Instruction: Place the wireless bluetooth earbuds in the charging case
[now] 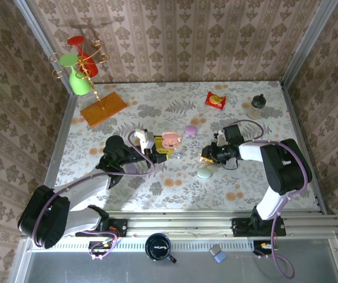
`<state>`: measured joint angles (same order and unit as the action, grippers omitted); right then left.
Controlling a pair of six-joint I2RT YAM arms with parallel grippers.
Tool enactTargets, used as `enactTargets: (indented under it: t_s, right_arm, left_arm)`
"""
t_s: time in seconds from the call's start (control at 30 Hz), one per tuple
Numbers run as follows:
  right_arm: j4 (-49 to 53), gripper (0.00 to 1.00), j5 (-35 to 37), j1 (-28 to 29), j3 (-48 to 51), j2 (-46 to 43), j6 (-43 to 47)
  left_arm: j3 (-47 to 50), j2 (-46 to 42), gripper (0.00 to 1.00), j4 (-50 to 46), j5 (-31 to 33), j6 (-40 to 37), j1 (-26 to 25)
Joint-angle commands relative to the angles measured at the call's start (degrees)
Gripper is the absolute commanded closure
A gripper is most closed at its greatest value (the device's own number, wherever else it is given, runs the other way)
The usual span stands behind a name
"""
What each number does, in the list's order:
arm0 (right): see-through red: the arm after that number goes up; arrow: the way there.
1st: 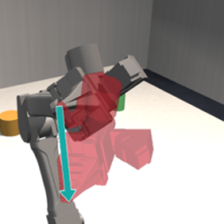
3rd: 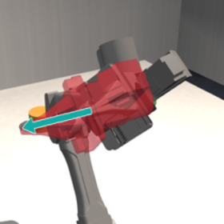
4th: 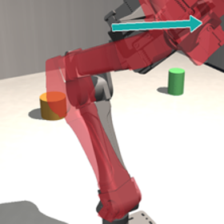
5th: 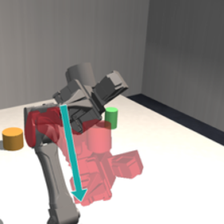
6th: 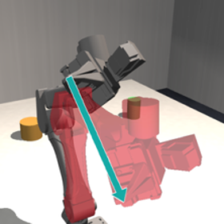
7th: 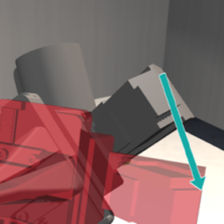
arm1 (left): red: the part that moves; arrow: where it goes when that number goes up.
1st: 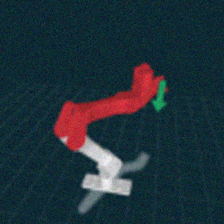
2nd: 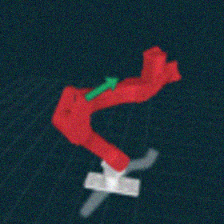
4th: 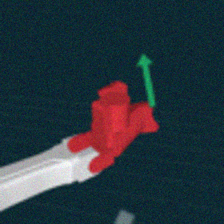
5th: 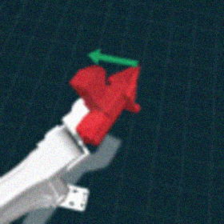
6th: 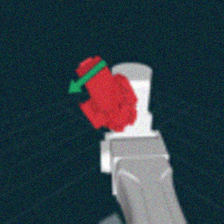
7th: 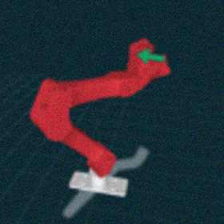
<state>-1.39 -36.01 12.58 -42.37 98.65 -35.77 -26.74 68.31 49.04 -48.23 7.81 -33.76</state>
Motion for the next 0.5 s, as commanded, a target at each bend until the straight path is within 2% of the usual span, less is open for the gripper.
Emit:
enactTargets:
  t_s: [0.0,0.23,0.33,0.47]
  right_arm:
    - [2.0,0.74,1.9,0.8,-1.8,1.4,1.3]
    - [3.1,0.78,4.0,1.1,-1.9,-0.3,1.3]
    - [4.7,0.78,7.2,1.6,-1.8,-2.5,1.6]
    - [9.2,0.78,14.9,2.8,-1.8,-7.2,1.8]
  left_arm:
    - [0.1,-0.4,0.74,1.2,-0.9,-1.2,-0.3]
    - [0.6,-1.0,0.75,0.8,-0.2,-1.6,-0.2]
    - [0.6,-1.0,0.75,0.2,0.7,-2.3,-0.3]
    - [0.6,-0.9,0.74,-1.3,2.7,-3.6,-0.2]
